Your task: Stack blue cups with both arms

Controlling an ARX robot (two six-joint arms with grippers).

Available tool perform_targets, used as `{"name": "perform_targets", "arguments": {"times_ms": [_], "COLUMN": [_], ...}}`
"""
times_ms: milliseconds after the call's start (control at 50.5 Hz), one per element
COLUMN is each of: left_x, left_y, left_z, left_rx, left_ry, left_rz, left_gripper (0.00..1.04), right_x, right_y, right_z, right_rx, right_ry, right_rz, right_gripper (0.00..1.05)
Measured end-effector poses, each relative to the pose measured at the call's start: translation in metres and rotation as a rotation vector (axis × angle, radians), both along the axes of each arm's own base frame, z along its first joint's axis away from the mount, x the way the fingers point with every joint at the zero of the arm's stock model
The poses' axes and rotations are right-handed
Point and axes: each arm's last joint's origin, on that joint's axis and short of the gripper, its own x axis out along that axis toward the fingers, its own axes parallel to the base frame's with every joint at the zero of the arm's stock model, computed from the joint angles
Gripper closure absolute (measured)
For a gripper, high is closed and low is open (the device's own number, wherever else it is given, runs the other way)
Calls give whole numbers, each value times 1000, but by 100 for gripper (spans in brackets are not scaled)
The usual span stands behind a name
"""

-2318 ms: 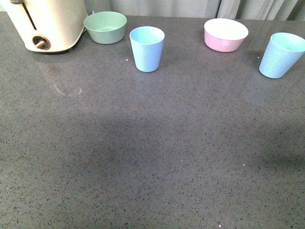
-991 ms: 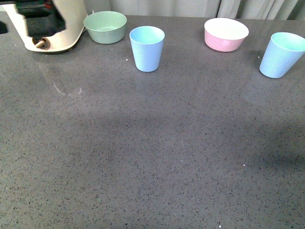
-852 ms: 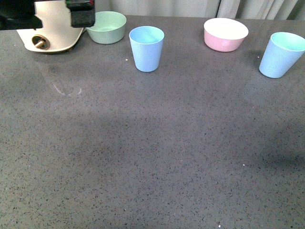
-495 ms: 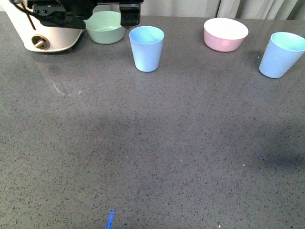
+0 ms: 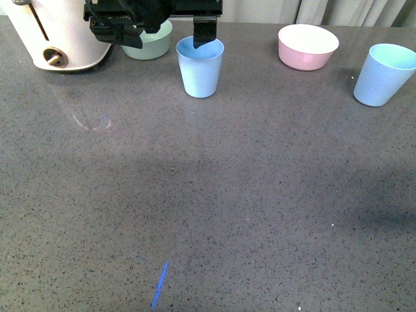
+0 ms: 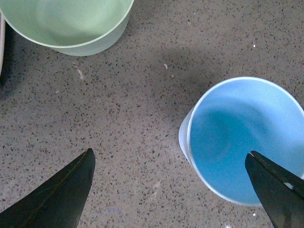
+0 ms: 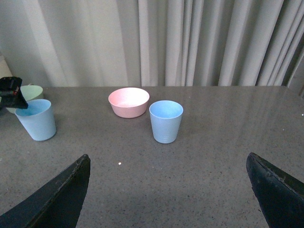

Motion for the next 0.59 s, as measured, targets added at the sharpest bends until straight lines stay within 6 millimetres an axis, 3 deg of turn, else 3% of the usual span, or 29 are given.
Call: {"name": "perform_targets", "arguments": {"times_ms": [416,476,594], "left_x": [12,11,11], "left_y": [-13,-15,-22], "left_z": [-8,-10,-13], "left_rx": [5,8,13], "left_ry": [31,35,50], "left_rz": [4,2,-8], "left_gripper": [9,15,39], "right_x": [0,0,0], "right_y": [0,0,0], "right_z": [0,0,0], "right_rx": [0,0,0], "right_ry": [0,0,0], "right_rz": [0,0,0], "right_gripper": [9,9,9]}}
